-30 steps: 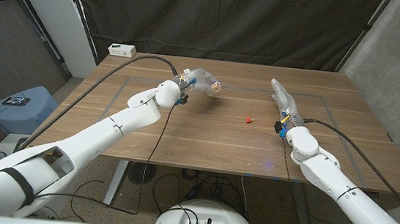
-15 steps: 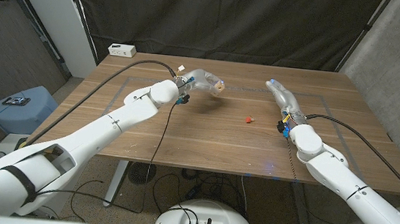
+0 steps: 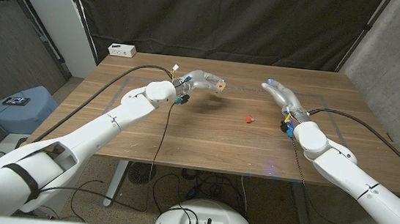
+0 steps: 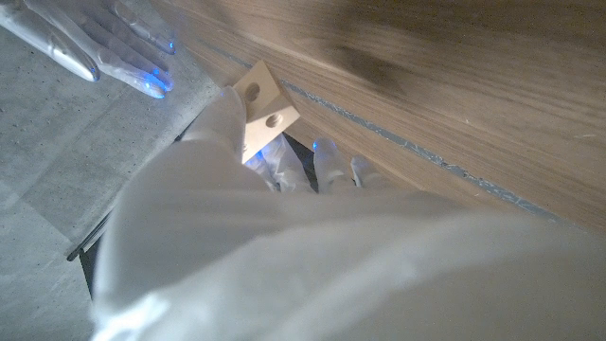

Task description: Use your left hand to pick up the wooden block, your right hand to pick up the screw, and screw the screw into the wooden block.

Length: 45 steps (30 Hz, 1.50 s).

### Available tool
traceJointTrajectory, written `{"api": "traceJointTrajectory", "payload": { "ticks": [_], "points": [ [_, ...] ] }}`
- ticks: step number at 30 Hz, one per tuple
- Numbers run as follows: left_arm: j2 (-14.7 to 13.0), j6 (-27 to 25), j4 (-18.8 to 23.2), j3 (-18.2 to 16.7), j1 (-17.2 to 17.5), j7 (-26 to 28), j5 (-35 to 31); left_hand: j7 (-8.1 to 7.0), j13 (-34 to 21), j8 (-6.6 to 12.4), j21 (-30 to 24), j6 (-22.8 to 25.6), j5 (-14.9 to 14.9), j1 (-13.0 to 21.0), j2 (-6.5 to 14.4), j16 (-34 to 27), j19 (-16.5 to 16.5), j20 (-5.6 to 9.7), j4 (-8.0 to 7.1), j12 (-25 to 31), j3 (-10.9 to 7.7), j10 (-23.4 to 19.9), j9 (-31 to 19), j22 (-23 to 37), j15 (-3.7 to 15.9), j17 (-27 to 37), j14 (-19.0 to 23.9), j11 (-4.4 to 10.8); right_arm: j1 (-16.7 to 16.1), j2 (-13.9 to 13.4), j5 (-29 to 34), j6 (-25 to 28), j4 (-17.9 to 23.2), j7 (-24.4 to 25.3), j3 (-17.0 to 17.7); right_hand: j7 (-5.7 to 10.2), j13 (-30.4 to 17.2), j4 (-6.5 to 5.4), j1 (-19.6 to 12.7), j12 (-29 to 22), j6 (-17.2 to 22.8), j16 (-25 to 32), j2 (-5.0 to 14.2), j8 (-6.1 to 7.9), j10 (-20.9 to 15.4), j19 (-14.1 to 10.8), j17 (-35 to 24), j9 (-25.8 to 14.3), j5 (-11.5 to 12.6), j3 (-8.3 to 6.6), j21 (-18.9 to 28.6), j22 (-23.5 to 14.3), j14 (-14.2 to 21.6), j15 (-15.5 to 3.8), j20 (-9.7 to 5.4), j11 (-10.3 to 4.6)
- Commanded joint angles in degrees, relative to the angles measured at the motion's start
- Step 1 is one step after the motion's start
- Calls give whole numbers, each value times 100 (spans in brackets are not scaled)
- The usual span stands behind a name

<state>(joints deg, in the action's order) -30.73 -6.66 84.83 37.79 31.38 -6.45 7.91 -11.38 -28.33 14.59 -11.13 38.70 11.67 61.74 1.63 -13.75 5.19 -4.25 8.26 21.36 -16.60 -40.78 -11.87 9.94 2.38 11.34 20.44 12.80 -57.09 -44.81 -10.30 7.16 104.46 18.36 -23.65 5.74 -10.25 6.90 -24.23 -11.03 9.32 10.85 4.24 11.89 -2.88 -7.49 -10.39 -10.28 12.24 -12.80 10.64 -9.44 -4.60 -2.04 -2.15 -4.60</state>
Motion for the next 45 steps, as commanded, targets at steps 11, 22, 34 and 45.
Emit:
{"api": "traceJointTrajectory", "payload": {
  "ticks": [11, 22, 34, 45],
  "points": [
    [312, 1119, -1266, -35, -227, -708, 1022, -22, -85, -58, 18, -15, 21, -82, 127, -30, -77, -107, -41, -51, 79, 22, -30, 24, 642, 72, -61, -4, -31, -861, 795, 1101, 906, -298, -20, -34, -35, 128, 5, -3, 220, 59, -315, 46, -7, -139, -12, -36, -127, 78, 47, -12, 93, -78, -131, 17],
    [373, 1273, -1525, 3, -307, -815, 1084, -27, -145, -73, 0, -3, 21, -77, 177, -70, -93, -105, -16, -95, 108, 35, -38, 28, 645, 106, -65, -3, 112, -1132, 1247, 1686, 1219, -517, -170, -49, -37, 193, -86, 5, 321, 62, -393, 70, 13, -182, -12, -48, -124, 78, 47, -11, 126, -106, -134, 9],
    [404, 1269, -1683, 48, -428, -900, 1079, -40, -213, -71, -11, 47, 19, -83, 183, -118, -105, -107, 7, -128, 159, -4, -46, 30, 673, 130, -47, -1, 331, -1385, 1833, 2122, 1429, -865, -449, -49, -39, 236, -185, 7, 398, 61, -422, 87, 25, -219, -12, -59, -108, 57, 47, -11, 149, -120, -137, -8],
    [509, 1473, -2076, 127, -620, -1102, 1034, -59, -271, -70, -8, 81, 25, -73, 237, -156, -150, -149, 11, -171, 181, -16, -53, 34, 644, 158, -58, -3, 609, -1604, 2342, 2297, 1560, -1427, -710, 110, -40, 295, -409, 15, 453, 50, -445, 90, 54, -248, -11, -74, -73, -8, 34, -10, 159, -103, -129, -93]
  ]
}}
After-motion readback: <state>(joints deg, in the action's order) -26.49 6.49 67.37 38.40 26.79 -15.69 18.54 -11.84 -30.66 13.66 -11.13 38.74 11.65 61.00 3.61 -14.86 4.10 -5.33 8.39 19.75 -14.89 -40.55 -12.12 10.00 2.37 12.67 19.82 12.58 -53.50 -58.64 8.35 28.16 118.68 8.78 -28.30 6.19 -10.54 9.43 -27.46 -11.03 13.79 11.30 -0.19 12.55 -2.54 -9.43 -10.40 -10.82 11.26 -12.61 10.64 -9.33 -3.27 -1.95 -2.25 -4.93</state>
